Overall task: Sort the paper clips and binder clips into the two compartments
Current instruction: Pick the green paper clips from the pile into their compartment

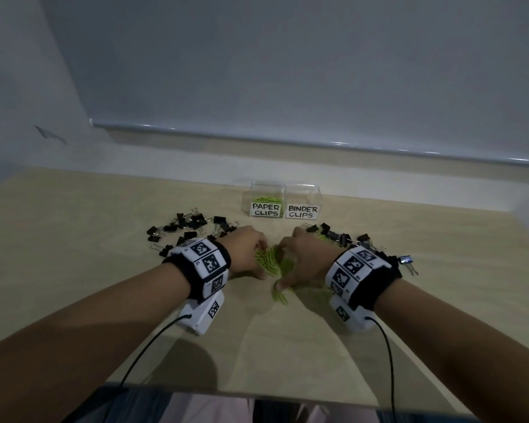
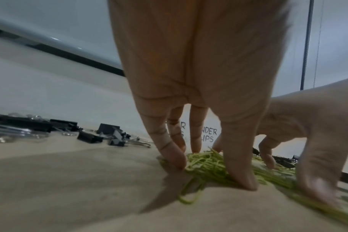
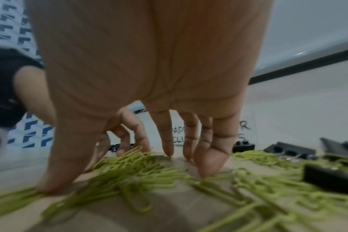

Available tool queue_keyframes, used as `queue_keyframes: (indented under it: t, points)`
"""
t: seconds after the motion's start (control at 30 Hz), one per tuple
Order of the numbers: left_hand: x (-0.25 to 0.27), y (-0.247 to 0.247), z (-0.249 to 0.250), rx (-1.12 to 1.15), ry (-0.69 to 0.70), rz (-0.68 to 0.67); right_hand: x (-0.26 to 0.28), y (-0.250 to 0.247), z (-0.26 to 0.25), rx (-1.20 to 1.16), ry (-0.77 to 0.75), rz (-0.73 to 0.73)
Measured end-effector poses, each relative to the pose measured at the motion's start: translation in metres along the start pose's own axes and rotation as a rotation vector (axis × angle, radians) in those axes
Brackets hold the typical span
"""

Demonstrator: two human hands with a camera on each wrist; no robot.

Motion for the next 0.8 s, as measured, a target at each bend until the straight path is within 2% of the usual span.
queue_keyframes:
  t: [0.2, 0.37, 0.47, 0.67, 0.73, 0.8]
  points:
    - [-0.004, -0.004, 0.005, 0.061, 0.023, 0.016, -0.013, -0.007, -0.016, -0.01, -0.116, 0.093]
    - [-0.005, -0.005, 0.004, -0.003, 0.077, 0.045, -0.014, -0.009, -0.002, -0.091, -0.127, 0.162]
    - [-0.006, -0.009, -0.001, 0.054, 0.104, 0.07, -0.014, -0.014, 0.009, -0.162, -0.135, 0.21]
    - [-0.012, -0.031, -0.012, 0.325, 0.134, 0.155, -0.021, -0.021, 0.042, -0.56, -0.059, 0.245]
    - [-0.018, -0.043, -0.014, 0.395, 0.13, 0.207, -0.022, -0.03, 0.047, -0.734, -0.069, 0.252]
    - [-0.026, -0.057, -0.016, 0.47, 0.112, 0.277, -0.023, -0.047, 0.05, -0.81, -0.072, 0.311]
Point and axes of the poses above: each hand's wrist, its own x-axis away from the middle knuckle, its own y-axis out of the palm, z = x × y, the point moved 4 cm from there along -x, towards the middle knuckle, and after that the axes turned 7 degrees about -z, right-handed, at the moved point
